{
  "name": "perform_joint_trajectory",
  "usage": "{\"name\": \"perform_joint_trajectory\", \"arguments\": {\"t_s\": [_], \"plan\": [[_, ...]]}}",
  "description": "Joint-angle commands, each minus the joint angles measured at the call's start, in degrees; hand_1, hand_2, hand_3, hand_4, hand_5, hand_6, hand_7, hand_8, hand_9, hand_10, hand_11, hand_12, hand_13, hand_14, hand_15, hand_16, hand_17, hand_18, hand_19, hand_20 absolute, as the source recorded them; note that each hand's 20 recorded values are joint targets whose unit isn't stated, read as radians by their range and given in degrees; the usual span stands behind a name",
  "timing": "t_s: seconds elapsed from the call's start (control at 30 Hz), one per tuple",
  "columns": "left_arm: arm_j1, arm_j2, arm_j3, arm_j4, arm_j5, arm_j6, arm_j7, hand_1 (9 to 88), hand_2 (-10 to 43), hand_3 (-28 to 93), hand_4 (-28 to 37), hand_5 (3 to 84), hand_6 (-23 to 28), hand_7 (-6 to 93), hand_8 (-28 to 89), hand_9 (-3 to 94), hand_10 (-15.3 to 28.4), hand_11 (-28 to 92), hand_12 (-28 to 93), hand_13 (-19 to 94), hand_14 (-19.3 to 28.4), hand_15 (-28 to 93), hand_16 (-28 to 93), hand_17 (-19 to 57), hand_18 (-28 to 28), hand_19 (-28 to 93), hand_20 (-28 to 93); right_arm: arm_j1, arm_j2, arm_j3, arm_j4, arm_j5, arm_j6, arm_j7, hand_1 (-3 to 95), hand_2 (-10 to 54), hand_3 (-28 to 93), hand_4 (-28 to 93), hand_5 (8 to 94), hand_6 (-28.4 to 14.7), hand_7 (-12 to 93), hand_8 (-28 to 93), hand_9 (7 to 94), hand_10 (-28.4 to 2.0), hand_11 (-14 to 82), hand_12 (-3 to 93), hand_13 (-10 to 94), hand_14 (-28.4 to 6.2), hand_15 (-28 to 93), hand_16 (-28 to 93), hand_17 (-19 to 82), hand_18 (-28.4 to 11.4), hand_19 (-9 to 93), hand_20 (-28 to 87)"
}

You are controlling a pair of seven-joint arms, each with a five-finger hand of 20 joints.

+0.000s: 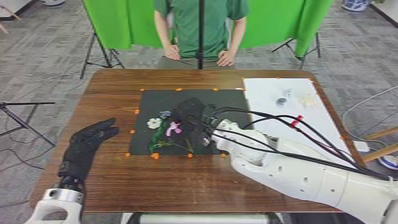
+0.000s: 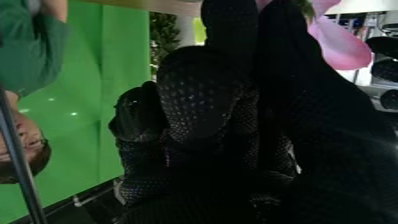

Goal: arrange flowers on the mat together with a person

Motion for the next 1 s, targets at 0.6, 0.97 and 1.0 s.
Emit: {"name": "perform_joint_trajectory", "arguments": {"t_s": [0.6, 0.97, 1.0], "plan": [[0.7, -0.45, 0.03, 0.06, 0.12, -0.66, -0.53, 32.1, -9.5, 70, -25.0, 48.9, 4.5, 14.3, -8, 48.5, 14.5, 23, 13, 38, 17.3, 14, 2, 6.1, 11.5, 2, 17, -0.4, 0.9, 2.3, -2.3, 0.9, -5.2, -2.0, 56.2, -9.5, 52, -20, 73.2, 2.2, 26, 5, 86.7, -8.7, 14.0, 36.5, 87, -2.3, 51, 33, 47, -17.4, 89, 41], [0.7, -0.35, -0.06, 0.10, 0.13, -0.87, -0.67, 32.1, -9.5, 70, -24.2, 48.4, 4.3, 13.2, -8, 48.3, 14.2, 22, 13, 38, 17.1, 14, 2, 6.0, 11.5, 1, 17, -1.0, 1.6, 3.5, -3.4, 0.8, -8.8, -3.3, 46.7, -9.5, 64, -24, 70.8, 2.2, 23, 3, 82.5, -9.8, 20.8, 29.4, 86, -2.9, 51, 34, 46, -18.0, 88, 42], [0.6, -0.30, -0.02, 0.15, 0.10, -0.83, -0.75, 32.2, -9.5, 70, -24.2, 48.4, 4.3, 13.2, -8, 48.3, 14.2, 22, 13, 38, 17.1, 14, 2, 6.0, 11.5, 1, 17, -1.1, 1.6, 3.7, -3.4, 0.9, -9.2, -3.4, 45.0, -9.5, 66, -25, 70.1, 2.3, 23, 1, 81.8, -10.0, 22.4, 26.9, 86, -3.0, 51, 33, 46, -18.0, 87, 43]]}}
